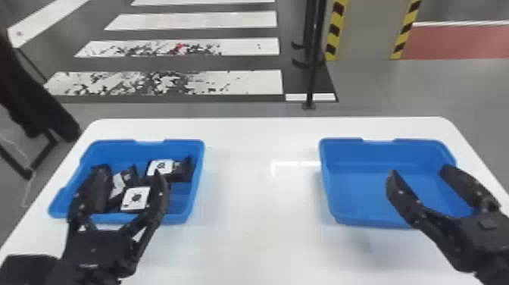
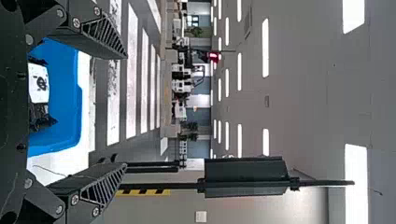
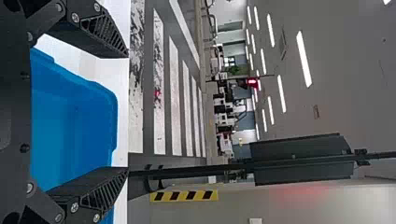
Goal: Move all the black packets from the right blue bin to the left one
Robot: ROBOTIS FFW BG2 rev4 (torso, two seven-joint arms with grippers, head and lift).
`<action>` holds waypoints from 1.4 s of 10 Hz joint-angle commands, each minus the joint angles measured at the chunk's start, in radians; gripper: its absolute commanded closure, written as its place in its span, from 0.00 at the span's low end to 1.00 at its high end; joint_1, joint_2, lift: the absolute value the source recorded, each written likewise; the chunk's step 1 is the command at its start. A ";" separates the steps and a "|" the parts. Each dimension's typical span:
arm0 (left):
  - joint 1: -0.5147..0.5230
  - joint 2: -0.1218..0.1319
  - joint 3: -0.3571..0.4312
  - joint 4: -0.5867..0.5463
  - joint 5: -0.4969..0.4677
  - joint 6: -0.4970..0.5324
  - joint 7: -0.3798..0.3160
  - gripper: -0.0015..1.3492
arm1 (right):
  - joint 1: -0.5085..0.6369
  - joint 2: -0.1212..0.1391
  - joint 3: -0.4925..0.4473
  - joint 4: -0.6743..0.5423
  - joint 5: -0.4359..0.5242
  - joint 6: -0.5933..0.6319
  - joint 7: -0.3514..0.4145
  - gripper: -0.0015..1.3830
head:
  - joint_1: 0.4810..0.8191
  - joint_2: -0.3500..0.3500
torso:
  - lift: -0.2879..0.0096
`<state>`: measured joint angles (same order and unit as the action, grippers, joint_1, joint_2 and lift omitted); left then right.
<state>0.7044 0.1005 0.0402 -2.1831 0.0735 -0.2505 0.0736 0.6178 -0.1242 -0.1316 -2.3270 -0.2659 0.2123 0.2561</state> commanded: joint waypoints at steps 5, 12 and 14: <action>0.005 0.002 -0.004 -0.005 0.020 0.000 0.000 0.18 | 0.003 0.005 0.000 -0.006 0.019 -0.031 -0.002 0.13 | 0.63 0.58 | 0.40; 0.000 0.013 -0.026 -0.005 0.050 -0.002 0.000 0.18 | 0.001 0.006 0.000 -0.001 0.037 -0.048 -0.005 0.14 | 0.63 0.57 | 0.40; 0.000 0.010 -0.024 -0.005 0.052 -0.002 0.000 0.18 | 0.001 0.006 0.002 -0.001 0.037 -0.050 -0.005 0.14 | 0.63 0.56 | 0.40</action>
<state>0.7043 0.1114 0.0169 -2.1881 0.1242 -0.2531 0.0736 0.6184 -0.1181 -0.1301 -2.3279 -0.2293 0.1625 0.2518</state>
